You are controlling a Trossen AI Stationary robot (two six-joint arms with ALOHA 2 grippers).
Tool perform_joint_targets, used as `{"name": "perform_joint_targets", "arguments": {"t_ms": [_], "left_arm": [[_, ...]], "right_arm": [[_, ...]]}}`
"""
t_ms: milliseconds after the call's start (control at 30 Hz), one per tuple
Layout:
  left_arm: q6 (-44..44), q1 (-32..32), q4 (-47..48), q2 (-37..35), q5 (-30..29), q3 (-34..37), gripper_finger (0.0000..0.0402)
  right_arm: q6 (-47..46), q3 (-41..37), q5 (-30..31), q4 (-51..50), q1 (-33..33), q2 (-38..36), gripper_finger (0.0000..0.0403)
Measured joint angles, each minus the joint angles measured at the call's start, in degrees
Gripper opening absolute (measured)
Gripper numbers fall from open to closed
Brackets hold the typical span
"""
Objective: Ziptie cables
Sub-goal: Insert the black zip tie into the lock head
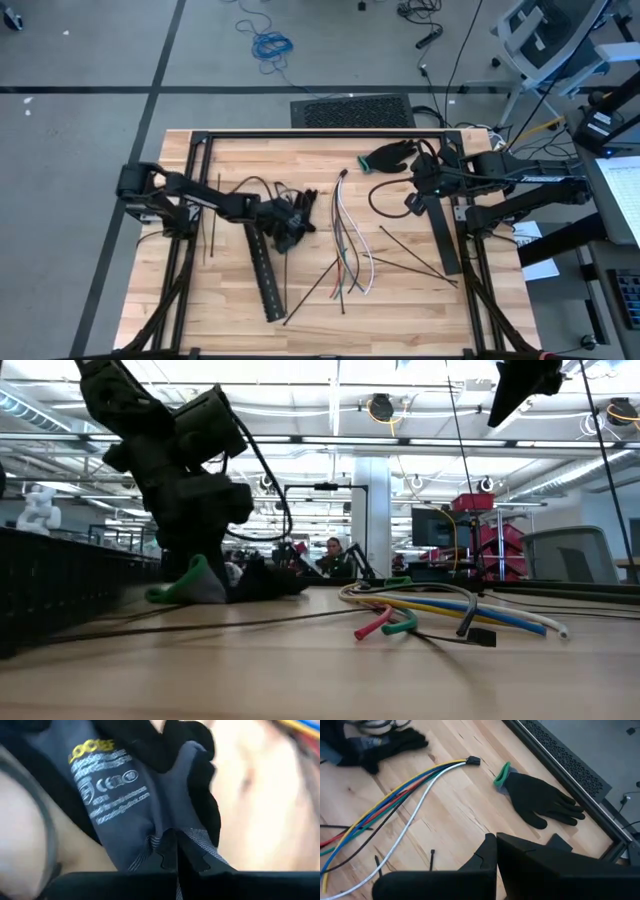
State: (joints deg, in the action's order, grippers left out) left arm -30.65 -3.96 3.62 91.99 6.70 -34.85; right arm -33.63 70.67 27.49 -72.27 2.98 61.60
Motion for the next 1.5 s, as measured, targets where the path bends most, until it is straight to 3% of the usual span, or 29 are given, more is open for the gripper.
{"name": "perform_joint_targets", "arguments": {"t_ms": [200,367,500,600,700,867,967,1067,1233,1400,1500], "left_arm": [[12.0,-5.4,9.8,-5.8,-11.8,-1.1,0.0000],[25.1,-8.7,16.9,-8.2,-24.2,-6.8,0.0000],[28.2,-9.1,20.1,-12.1,-25.8,-13.1,0.0000],[27.3,-8.5,20.3,-17.0,-22.6,-17.6,0.0000],[20.3,-6.8,23.6,-23.0,-19.0,-20.5,0.0000],[2.3,-0.3,40.8,-31.2,-20.8,-20.7,0.0000],[-11.1,5.6,50.9,-32.9,-20.7,-20.7,0.0000],[-23.3,11.5,58.5,-33.0,-16.0,-20.3,0.0000],[-35.9,18.2,63.7,-30.7,-3.5,-17.7,0.0000],[-40.6,21.7,61.4,-27.6,1.1,-13.8,0.0000],[-40.0,22.2,54.7,-24.4,4.9,-10.3,0.0000]], "right_arm": [[-0.2,0.0,1.1,2.1,0.0,0.0,0.0000],[-0.2,0.0,1.3,3.5,0.0,0.0,0.0000],[-0.2,0.0,1.3,4.0,0.0,0.0,0.0000],[-0.2,0.0,1.3,4.0,0.0,0.0,0.0000],[-0.1,0.0,1.3,4.0,0.0,0.0,0.0000],[2.2,0.0,1.4,4.2,-0.1,0.0,0.0000],[3.3,0.0,1.5,4.8,-0.6,0.0,0.0000],[3.9,0.0,1.5,4.8,-1.3,0.0,0.0000],[5.0,0.0,1.3,4.8,-2.3,0.0,0.0000],[5.0,0.0,1.2,4.8,-2.6,0.0,0.0000],[5.0,0.0,1.0,4.8,-2.6,0.0,0.0000]]}}
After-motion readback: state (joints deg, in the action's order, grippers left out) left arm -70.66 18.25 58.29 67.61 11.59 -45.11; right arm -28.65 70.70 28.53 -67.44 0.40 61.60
